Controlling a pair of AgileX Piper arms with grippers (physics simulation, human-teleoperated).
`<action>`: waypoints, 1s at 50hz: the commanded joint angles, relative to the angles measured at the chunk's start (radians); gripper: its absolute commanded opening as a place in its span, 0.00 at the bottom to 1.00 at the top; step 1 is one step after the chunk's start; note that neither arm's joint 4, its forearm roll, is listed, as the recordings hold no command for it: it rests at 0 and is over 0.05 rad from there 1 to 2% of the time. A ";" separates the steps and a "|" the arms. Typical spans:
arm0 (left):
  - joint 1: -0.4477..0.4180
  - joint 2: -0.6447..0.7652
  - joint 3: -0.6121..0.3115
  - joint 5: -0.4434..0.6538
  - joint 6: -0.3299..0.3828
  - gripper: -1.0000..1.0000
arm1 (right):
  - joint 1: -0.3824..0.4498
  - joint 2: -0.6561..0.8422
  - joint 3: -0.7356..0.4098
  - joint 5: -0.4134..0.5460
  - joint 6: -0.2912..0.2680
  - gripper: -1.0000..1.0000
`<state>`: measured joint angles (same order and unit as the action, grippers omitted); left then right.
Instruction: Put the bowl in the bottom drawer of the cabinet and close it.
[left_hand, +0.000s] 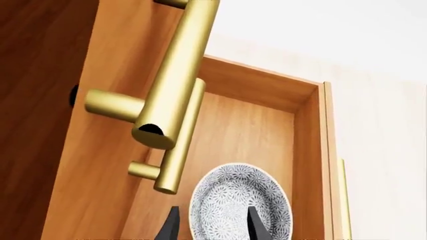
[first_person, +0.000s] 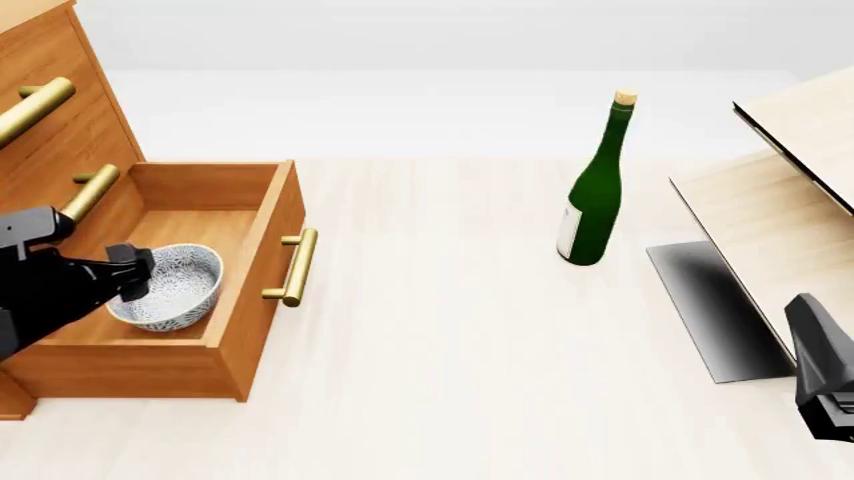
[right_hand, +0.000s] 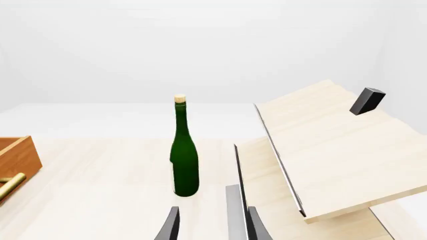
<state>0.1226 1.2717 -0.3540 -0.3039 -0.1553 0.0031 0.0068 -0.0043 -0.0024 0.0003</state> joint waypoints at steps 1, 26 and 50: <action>-0.004 -0.031 0.004 0.022 -0.001 1.00 | 0.000 0.000 0.000 0.000 0.000 1.00; -0.046 -0.173 0.011 0.116 -0.014 1.00 | 0.000 0.000 0.000 0.000 0.000 1.00; -0.145 -0.327 -0.023 0.245 -0.017 1.00 | 0.000 0.000 0.000 0.000 0.000 1.00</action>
<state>0.0224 1.0013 -0.3656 -0.1063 -0.1756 0.0031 0.0068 -0.0043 -0.0024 0.0002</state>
